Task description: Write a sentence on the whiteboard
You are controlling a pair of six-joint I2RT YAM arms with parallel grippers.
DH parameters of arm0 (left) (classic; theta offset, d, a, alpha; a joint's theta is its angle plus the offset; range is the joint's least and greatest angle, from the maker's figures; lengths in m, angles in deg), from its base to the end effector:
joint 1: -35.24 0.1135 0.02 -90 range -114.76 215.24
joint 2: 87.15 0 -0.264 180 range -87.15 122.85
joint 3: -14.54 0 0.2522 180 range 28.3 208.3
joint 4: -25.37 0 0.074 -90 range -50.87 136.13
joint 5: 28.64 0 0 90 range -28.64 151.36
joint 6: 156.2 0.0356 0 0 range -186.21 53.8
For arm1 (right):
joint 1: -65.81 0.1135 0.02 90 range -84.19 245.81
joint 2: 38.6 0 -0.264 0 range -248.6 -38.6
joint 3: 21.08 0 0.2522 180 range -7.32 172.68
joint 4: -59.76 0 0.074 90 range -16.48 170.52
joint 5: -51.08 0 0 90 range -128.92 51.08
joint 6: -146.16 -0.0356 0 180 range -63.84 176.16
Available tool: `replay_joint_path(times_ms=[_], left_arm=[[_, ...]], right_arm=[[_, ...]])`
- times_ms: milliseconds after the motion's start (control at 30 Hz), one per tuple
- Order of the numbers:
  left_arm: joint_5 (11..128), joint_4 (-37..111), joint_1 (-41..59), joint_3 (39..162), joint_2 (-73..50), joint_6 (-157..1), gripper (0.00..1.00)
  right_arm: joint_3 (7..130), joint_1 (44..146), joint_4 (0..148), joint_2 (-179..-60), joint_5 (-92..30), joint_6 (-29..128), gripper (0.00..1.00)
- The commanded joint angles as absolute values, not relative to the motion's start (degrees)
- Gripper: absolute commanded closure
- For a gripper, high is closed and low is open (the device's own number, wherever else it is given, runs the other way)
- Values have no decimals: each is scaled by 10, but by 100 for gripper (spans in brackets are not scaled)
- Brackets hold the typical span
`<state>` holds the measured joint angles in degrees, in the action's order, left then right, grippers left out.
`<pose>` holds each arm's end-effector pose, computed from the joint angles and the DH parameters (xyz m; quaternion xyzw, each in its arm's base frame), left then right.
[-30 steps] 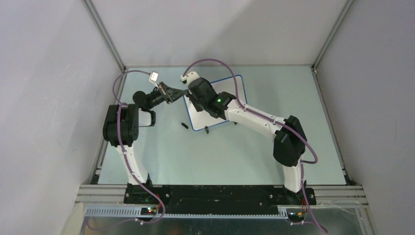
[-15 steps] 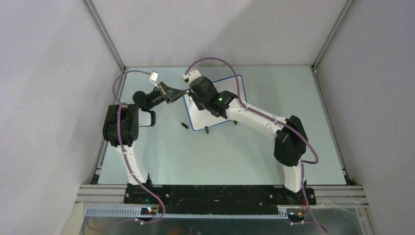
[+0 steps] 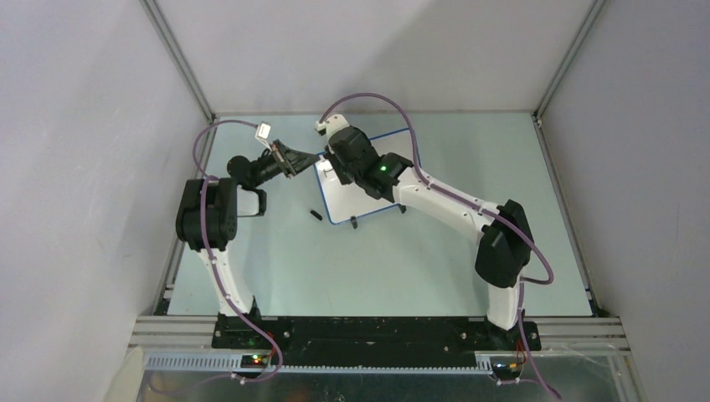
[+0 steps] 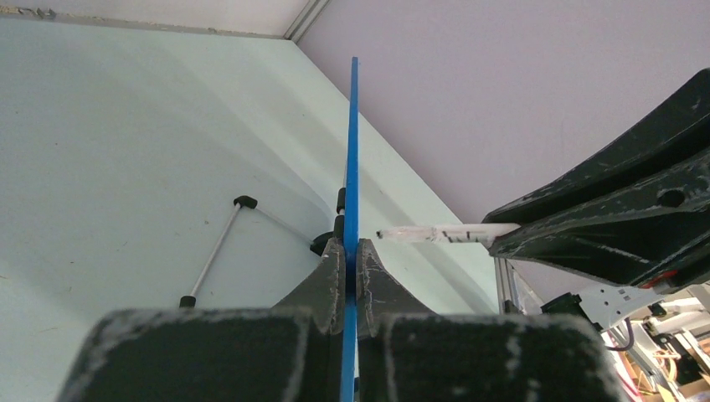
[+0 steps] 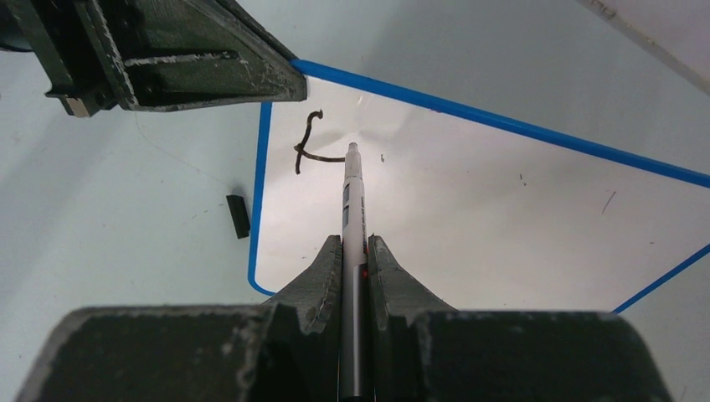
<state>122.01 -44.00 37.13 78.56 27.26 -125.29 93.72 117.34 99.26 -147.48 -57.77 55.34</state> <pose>0.3772 -0.0186 0.1893 0.0998 0.6406 -0.5938 0.4765 0.2865 0.3420 0.3297 -0.3023 0.8187 0.0762 0.4822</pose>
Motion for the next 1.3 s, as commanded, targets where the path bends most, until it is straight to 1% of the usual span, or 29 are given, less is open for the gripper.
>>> replay_joint_path(times_ms=[0, 333, 567, 933, 1267], left_arm=[[1234, -479, 373, 790, 265, -1260, 100], [1233, -481, 372, 790, 266, -1261, 100], [1234, -481, 372, 790, 266, -1261, 100], [1234, -481, 372, 791, 266, -1261, 100], [1234, -481, 372, 789, 266, -1261, 100]], right_arm=[[956, 1171, 982, -1451, -589, 560, 100], [1000, 1170, 998, -1493, -589, 560, 100], [1010, 1167, 1004, -1506, -592, 560, 100], [994, 1165, 1007, -1509, -596, 560, 100], [956, 1167, 999, -1490, -596, 558, 100]])
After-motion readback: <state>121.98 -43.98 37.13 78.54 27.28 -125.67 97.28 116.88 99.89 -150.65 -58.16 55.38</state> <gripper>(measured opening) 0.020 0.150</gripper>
